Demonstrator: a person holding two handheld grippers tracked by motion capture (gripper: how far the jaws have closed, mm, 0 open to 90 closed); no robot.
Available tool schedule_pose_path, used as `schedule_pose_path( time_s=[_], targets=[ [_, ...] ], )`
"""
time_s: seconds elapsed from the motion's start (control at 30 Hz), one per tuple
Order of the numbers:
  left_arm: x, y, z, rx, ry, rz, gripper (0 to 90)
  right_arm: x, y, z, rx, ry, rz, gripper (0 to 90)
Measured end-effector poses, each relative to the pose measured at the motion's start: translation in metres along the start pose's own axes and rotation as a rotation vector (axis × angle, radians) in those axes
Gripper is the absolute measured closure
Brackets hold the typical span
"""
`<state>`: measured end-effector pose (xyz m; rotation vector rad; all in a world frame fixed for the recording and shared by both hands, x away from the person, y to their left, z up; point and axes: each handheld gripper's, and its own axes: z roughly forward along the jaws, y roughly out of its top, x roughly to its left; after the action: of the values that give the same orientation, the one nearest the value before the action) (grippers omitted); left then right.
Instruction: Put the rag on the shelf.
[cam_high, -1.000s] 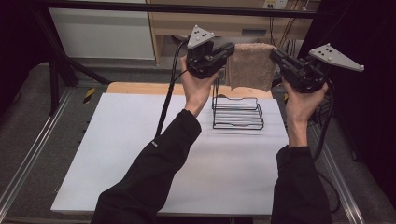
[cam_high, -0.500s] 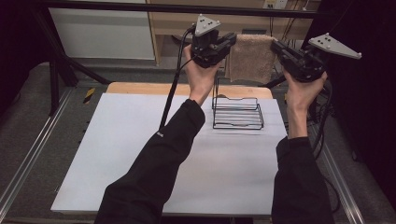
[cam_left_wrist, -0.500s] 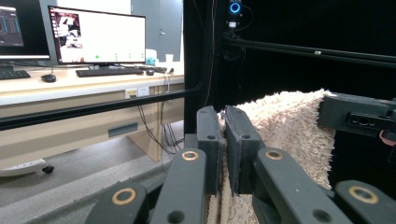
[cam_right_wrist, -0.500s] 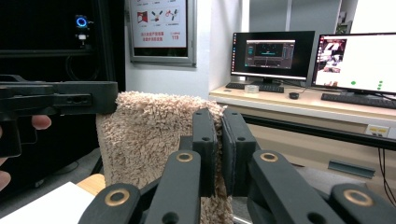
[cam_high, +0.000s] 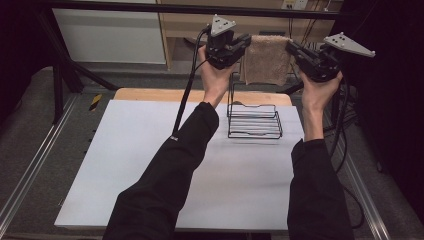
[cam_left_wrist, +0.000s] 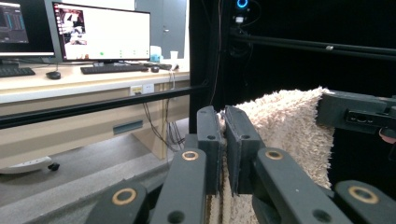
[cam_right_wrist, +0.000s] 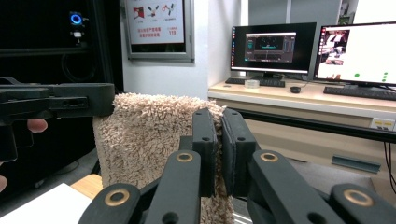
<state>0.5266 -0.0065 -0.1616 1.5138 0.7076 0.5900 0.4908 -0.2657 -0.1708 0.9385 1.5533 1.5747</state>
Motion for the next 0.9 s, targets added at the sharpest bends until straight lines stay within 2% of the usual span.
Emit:
schedule_pose_path(
  time_s=[0.1, 0.37, 0.67, 0.9],
  targets=[
    [0.003, -0.001, 0.007, 0.014, 0.011, 0.001, 84.5, -0.004, -0.003, 0.006, 0.013, -0.001, 0.007, 85.3],
    [0.005, -0.01, 0.014, 0.031, 0.007, 0.017, 84.4, -0.014, -0.012, 0.013, 0.019, 0.002, 0.024, 85.2],
    [0.009, -0.027, 0.013, 0.055, -0.002, 0.008, 84.4, -0.014, -0.026, 0.016, 0.053, 0.016, 0.012, 85.2],
    [0.008, -0.039, 0.007, 0.073, -0.02, 0.024, 84.4, -0.011, -0.037, 0.014, 0.086, 0.018, 0.004, 85.1]
  ],
)
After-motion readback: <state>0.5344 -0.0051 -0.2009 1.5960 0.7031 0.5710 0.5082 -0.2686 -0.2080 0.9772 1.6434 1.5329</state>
